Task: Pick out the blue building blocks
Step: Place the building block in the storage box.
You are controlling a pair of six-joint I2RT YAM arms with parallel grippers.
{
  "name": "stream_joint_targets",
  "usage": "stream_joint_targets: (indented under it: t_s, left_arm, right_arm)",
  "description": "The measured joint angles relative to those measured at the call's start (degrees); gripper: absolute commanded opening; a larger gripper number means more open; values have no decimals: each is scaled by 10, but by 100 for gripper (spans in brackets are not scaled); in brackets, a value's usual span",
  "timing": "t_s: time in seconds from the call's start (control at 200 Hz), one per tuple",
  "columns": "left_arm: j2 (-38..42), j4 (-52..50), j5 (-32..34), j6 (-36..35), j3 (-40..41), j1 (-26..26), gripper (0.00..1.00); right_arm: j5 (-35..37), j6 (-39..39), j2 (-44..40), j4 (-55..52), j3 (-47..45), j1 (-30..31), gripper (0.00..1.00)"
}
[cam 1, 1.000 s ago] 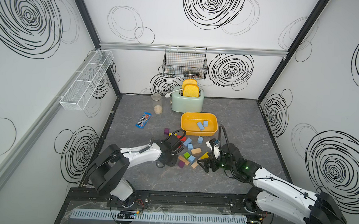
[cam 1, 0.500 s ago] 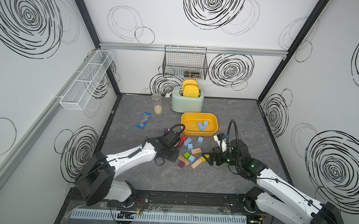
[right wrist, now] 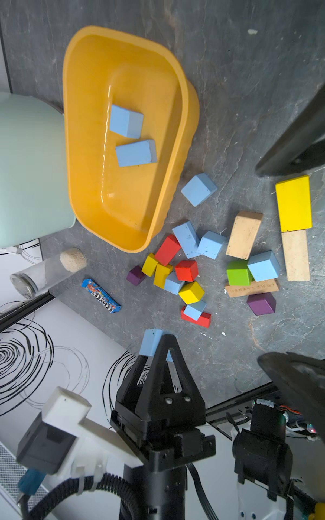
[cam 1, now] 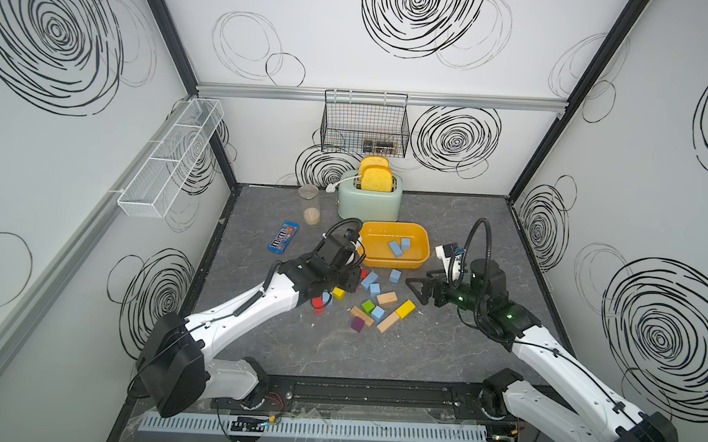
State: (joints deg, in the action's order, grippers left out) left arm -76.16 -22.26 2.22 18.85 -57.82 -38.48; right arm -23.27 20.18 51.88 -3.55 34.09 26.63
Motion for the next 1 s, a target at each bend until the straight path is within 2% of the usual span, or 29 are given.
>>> stream_joint_targets:
  t_s: [0.53,1.001]
  left_arm:
    - [-147,66,-14,-60,-141,11,0]
    - [-299,87,-25,-71,-253,24,0]
  right_arm:
    - [7,28,81,2,68,-35,98]
    - [7,34,151,19,86,-58,98]
